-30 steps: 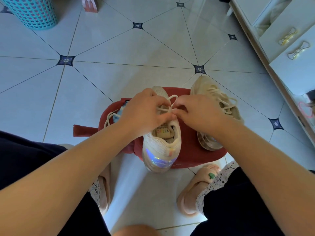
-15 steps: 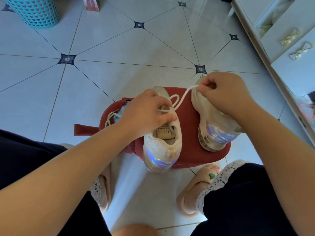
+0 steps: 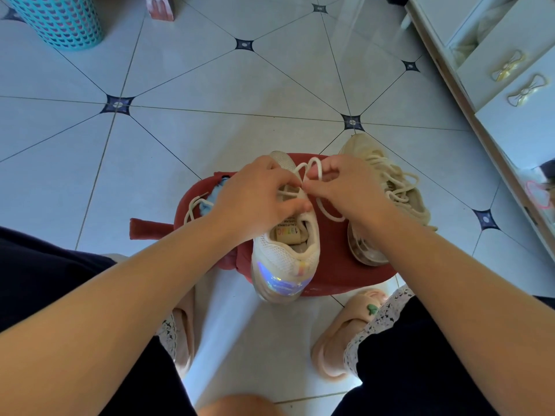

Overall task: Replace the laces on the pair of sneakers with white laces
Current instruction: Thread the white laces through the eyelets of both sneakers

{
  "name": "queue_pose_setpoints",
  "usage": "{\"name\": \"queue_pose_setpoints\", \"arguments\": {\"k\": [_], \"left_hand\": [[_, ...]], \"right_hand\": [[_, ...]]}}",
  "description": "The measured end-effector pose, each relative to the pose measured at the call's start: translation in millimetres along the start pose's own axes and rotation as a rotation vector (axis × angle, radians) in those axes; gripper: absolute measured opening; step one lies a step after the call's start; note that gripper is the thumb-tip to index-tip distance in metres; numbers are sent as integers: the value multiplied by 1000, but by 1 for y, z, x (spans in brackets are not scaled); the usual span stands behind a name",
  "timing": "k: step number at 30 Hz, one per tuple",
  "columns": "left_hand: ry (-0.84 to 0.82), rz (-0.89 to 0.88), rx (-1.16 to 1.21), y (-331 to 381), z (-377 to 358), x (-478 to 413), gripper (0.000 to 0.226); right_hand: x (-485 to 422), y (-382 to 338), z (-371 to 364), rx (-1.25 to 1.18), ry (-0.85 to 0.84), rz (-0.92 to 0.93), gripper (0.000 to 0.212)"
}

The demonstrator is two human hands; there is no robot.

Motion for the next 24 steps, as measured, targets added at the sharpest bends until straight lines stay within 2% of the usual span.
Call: {"name": "queue_pose_setpoints", "arguments": {"k": [3,5,10,14,17,19,21,24], "left_hand": [[-7,8,7,-2,1,1,42],[-14,16,-2,-4,1,0,42],[-22,18,35,-3,-1,1,41],[-27,11,26,-4,-1,1,41],[-22,6,36,-3,-1,2,41],[-9,0,41,-2,1,3,41],[14,3,59,-1,5,4,43],[47,8,86,0,10,8,49]], "right_hand": [[-14,-13,38,196,210,97,8],[-21,-11,63,190,311,84,10],[-22,-17,79,210,353,136,11],[-26,-22,95,123,411,119,12],[-20,-25,85,208,406,169,9],[-15,-30,67,265,330,213,7],[-9,-29,35,382,115,250,5],[6,-24,-2,508,-168,288,14]]}}
Point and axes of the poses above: each hand's wrist, its own x-axis away from the middle knuckle, its own z-axis out of the back of the hand, y = z × x, the point moved 10 cm from there along -x, towards the middle knuckle, and after that the axes turned 9 degrees about y, right-handed, at the moved point
